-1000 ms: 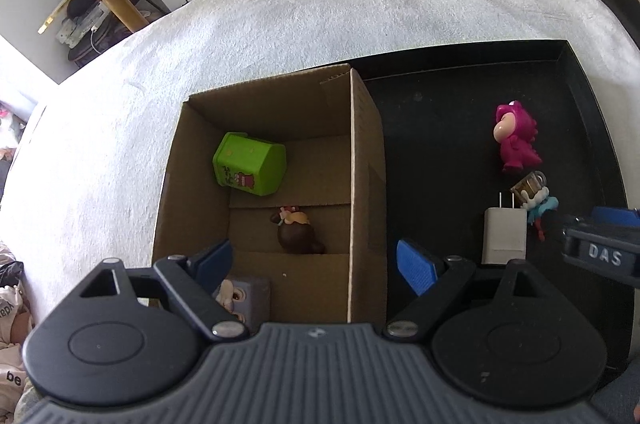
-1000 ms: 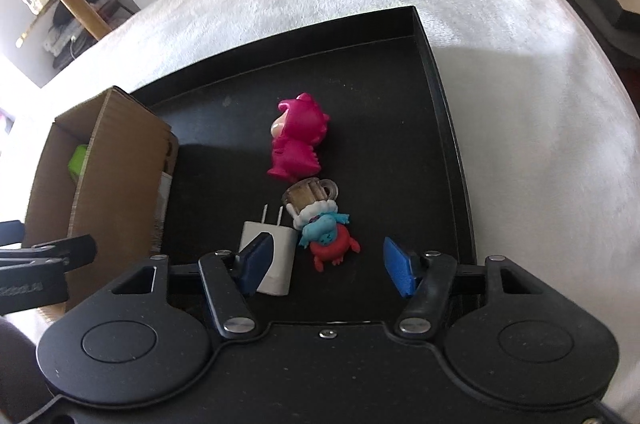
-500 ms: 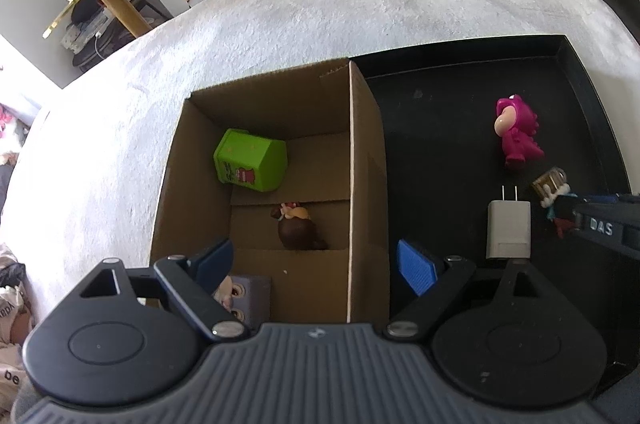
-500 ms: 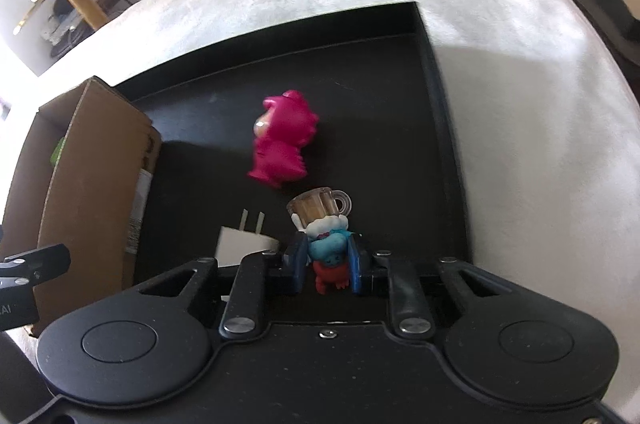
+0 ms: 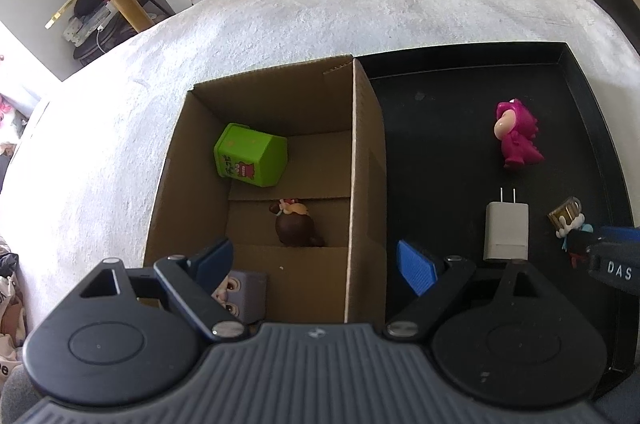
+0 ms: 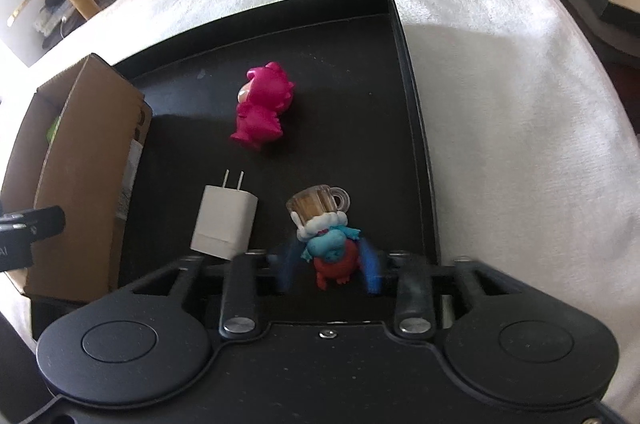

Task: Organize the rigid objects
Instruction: 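Close the right gripper on the figure with the mug hat, then lift the mug-hat figure with the right gripper and carry it over the box, then open the right gripper to drop the mug-hat figure into the box, then move the right gripper back over the white charger plug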

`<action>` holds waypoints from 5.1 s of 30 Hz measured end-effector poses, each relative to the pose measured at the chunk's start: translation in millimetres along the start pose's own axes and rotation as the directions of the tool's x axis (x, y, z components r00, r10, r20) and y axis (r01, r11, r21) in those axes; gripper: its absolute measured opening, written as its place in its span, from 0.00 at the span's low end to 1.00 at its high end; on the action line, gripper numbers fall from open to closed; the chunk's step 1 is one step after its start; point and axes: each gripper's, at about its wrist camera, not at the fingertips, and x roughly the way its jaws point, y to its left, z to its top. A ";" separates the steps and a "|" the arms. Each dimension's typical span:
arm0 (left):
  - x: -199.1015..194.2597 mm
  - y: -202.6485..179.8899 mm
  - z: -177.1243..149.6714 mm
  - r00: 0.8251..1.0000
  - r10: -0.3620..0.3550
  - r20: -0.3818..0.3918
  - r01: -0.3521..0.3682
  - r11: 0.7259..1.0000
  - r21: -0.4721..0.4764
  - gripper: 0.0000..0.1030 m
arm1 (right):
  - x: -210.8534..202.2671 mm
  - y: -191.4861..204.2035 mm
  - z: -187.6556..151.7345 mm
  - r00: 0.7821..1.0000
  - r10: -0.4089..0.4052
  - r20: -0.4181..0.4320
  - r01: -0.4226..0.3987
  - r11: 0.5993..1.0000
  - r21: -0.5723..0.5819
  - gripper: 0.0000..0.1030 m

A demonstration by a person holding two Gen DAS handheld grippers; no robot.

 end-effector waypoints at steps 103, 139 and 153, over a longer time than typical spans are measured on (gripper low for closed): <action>61.9 174.7 -16.3 0.964 -0.265 -0.019 0.251 0.932 -0.260 0.22 | -4.7 246.4 56.3 0.995 0.001 0.104 0.037 0.930 -0.365 0.35; 36.0 167.4 -20.3 0.982 -0.190 0.011 0.188 0.959 -0.212 0.45 | -41.1 201.4 38.3 0.988 0.006 0.155 0.037 0.961 -0.275 0.52; -0.7 158.5 -18.8 0.987 -0.146 0.068 0.157 0.969 -0.191 0.60 | -59.6 175.2 20.0 0.986 -0.001 0.169 0.040 0.972 -0.230 0.63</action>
